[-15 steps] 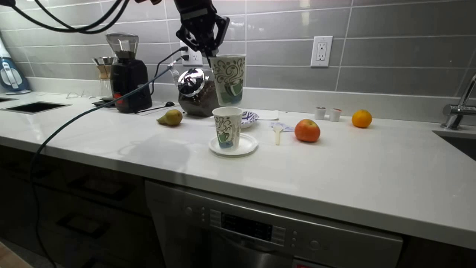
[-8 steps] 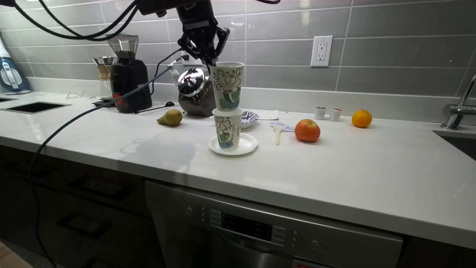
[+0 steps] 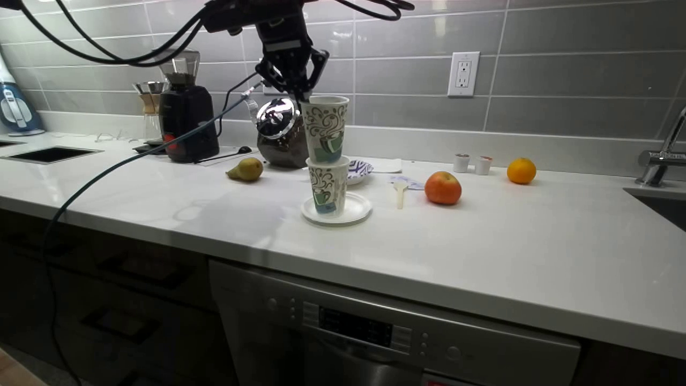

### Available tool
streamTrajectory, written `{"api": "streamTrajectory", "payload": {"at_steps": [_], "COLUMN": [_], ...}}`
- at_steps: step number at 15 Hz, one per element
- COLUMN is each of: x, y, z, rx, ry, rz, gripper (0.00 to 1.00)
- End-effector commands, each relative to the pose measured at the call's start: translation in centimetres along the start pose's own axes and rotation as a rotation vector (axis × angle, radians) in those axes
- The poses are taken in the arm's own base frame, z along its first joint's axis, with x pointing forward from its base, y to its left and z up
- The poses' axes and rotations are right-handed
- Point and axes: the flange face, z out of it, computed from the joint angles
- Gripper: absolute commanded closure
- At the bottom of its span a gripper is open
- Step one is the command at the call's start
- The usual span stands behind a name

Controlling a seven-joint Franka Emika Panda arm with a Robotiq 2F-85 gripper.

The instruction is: Stack up the cups

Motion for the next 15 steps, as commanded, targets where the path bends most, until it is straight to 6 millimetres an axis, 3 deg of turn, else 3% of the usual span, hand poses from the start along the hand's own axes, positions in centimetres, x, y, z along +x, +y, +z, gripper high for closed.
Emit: {"api": "streamTrajectory", "payload": {"at_steps": [1, 4, 5, 6, 11, 15], "x": [0.1, 0.1, 0.2, 0.2, 0.3, 0.0], "y": [0.1, 0.1, 0.1, 0.1, -0.6, -2.8], "z": [0.7, 1.1, 1.1, 1.2, 0.7, -1.1], "rx": [0.004, 0.000, -0.004, -0.009, -0.011, -0.020], "ry": [-0.003, -0.008, -0.009, -0.008, -0.005, -0.017], "rz": [-0.016, -0.024, -0.027, -0.029, -0.053, -0.088], "gripper": [0.99, 0.99, 0.89, 0.71, 0.38, 0.09]}}
